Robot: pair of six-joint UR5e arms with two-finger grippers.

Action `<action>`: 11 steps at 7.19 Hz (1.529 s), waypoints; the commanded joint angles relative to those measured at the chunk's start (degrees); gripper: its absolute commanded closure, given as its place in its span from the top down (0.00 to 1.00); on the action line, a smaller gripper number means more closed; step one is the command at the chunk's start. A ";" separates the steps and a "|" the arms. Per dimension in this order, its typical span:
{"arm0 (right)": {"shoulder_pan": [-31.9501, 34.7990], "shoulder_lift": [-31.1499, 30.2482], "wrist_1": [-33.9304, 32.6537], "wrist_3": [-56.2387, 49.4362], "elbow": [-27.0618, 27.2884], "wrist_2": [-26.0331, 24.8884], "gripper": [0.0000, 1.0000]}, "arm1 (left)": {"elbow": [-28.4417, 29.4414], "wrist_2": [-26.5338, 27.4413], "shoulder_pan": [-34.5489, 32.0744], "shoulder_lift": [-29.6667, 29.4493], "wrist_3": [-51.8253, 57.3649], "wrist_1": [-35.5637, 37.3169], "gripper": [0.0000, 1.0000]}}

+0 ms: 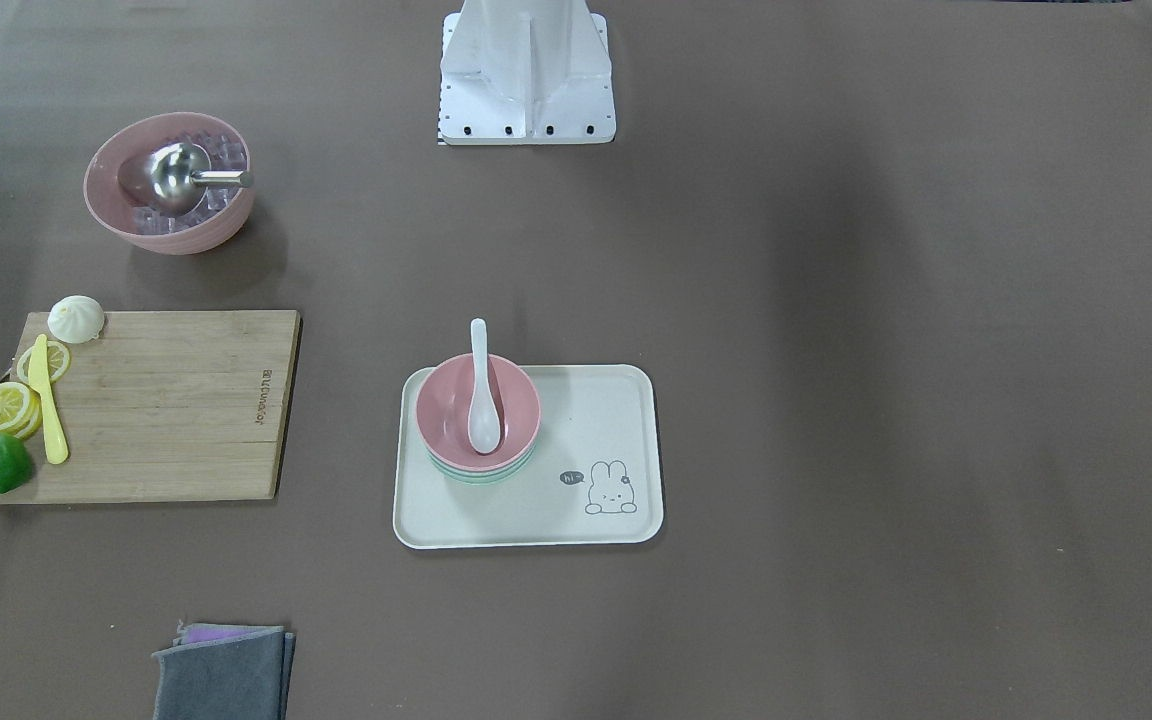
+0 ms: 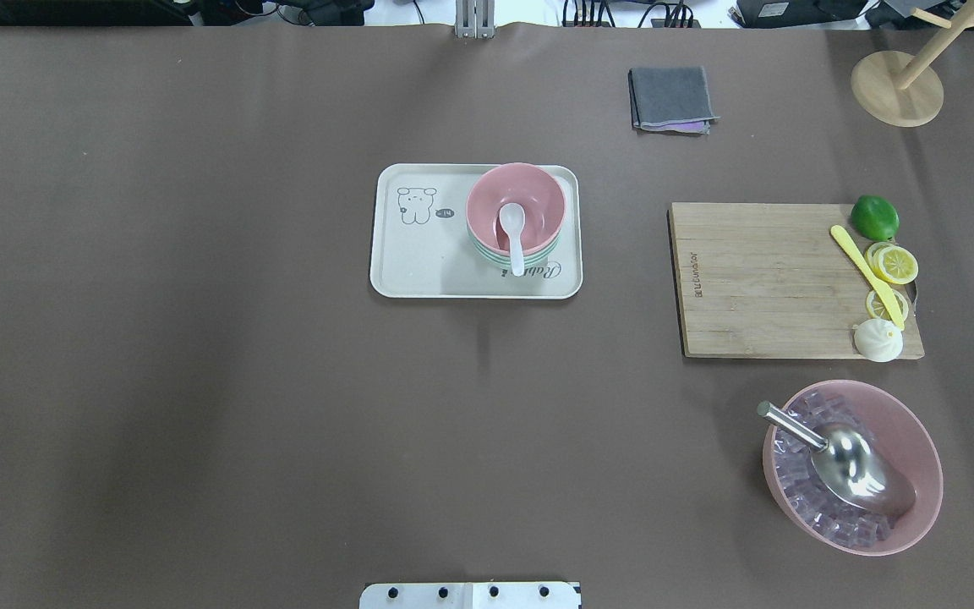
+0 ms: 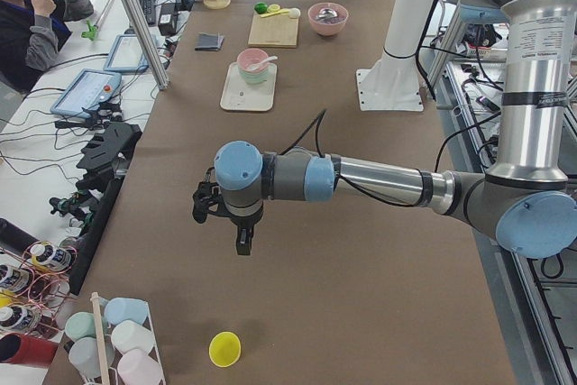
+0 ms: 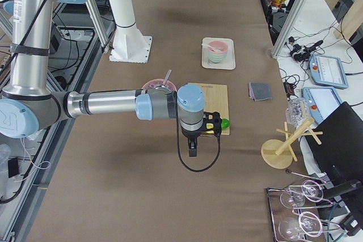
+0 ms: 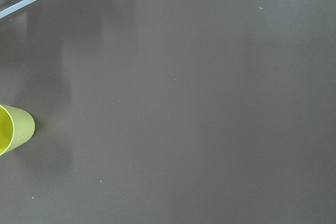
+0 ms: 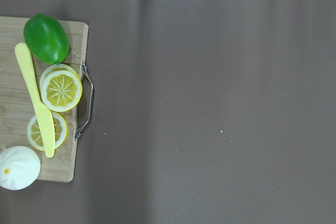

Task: Stack pink bowl on green and place spoon

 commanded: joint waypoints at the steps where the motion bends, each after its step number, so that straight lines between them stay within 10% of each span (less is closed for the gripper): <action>1: -0.03 0.00 0.00 0.01 -0.03 0.08 1.00 | 0.07 0.51 0.00 0.03 -0.01 0.00 0.99; 11: -0.12 0.18 0.09 -0.08 0.05 0.08 1.00 | -0.02 0.69 0.09 1.52 0.17 0.00 0.99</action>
